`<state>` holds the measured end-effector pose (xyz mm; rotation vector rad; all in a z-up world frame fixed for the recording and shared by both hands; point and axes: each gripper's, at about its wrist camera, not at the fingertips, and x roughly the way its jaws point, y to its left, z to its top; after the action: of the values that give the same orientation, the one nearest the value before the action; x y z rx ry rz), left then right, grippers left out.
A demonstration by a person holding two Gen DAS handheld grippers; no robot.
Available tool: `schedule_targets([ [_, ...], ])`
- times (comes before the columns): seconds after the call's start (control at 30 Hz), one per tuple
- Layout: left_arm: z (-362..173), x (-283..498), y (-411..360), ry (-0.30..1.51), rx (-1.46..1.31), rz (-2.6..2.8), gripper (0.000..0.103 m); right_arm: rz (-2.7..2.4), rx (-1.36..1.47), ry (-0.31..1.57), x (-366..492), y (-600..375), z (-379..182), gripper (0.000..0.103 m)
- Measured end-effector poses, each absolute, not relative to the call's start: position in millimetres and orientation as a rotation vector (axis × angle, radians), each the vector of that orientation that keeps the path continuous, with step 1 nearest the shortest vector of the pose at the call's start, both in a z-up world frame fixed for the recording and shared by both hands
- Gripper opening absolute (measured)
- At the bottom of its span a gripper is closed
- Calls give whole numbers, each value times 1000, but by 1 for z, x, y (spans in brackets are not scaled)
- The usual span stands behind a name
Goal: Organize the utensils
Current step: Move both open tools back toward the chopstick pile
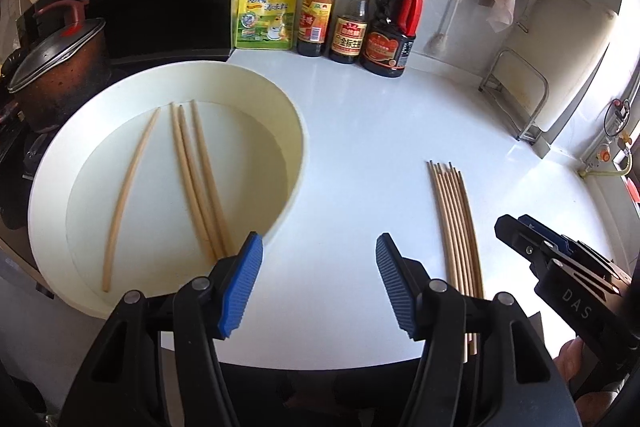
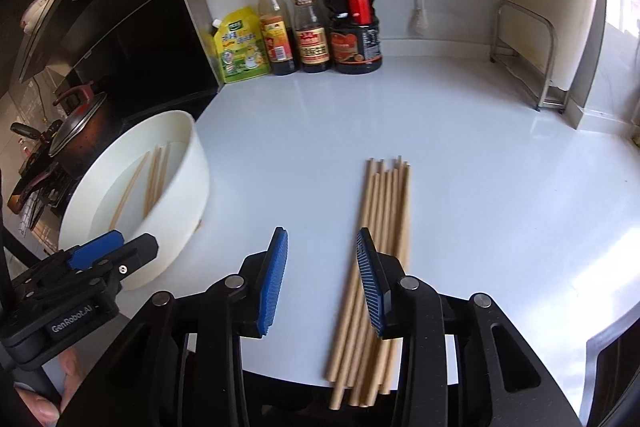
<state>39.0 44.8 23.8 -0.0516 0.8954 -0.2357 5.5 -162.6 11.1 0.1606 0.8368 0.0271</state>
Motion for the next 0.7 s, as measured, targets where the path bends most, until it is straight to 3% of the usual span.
schedule_targets([
  [0.27, 8, 44, 3, 922, -5, -267, 61, -64, 152, 891, 10, -208, -23, 35],
  [0.7, -25, 56, -26, 1001, 16, -266, 61, -43, 93, 967, 25, -204, -60, 35],
])
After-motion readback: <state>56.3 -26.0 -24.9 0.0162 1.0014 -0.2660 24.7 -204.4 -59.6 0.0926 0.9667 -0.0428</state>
